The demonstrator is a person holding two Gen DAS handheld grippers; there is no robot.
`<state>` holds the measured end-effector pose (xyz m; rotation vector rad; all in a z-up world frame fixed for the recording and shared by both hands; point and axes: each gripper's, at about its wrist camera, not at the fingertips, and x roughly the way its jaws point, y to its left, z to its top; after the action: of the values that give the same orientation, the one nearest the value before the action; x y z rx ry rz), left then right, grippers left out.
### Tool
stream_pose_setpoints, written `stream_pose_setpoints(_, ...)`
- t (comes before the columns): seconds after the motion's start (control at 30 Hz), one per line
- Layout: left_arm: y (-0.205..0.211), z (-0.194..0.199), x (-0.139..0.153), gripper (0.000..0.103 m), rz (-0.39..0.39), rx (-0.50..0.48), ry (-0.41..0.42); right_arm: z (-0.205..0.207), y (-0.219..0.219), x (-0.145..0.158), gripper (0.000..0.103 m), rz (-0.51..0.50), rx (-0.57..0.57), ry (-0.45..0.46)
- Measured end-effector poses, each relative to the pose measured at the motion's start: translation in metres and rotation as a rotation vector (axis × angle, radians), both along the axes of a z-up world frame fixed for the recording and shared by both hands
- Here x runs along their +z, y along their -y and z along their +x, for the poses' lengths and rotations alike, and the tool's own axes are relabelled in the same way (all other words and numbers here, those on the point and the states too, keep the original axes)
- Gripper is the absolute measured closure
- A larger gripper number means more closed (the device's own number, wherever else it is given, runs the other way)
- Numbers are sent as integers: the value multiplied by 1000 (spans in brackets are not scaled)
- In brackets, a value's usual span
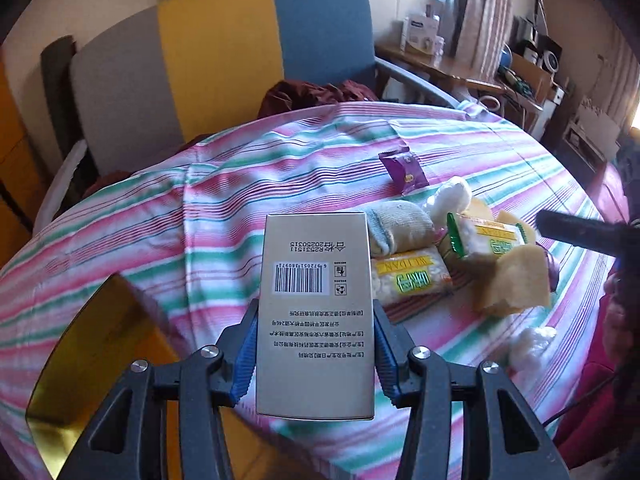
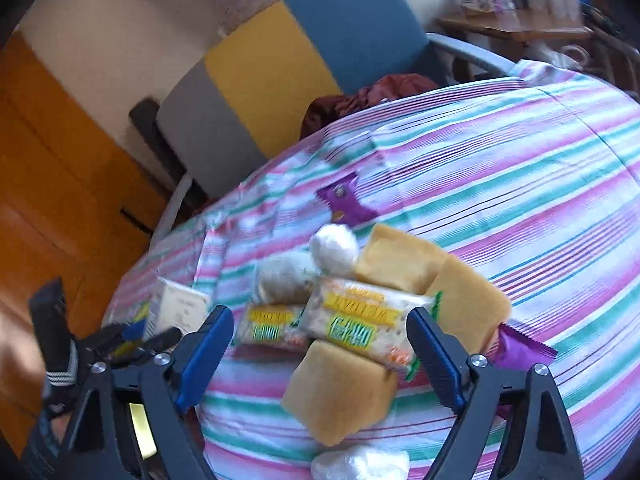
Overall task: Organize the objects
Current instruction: 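Grasp the white medicine box with the left gripper, then carry the white box into the tray with the left gripper while the right gripper grasps the wrapped white item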
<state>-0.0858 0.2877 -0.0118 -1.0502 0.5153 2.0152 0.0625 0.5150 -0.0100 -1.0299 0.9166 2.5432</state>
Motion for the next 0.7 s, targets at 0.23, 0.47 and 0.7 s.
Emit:
stream_pose_setpoints(0.23,39,15,11,53,61,79,26,-4,17,-3,18,57,71,52)
stream_pose_setpoints(0.47,69,33,32,53,142,101,22,-4,32,-6,19,62,130,115)
stream_pose_setpoints(0.7,106,40,30,53,185,157,61,18,55,-18,19,96,184,261)
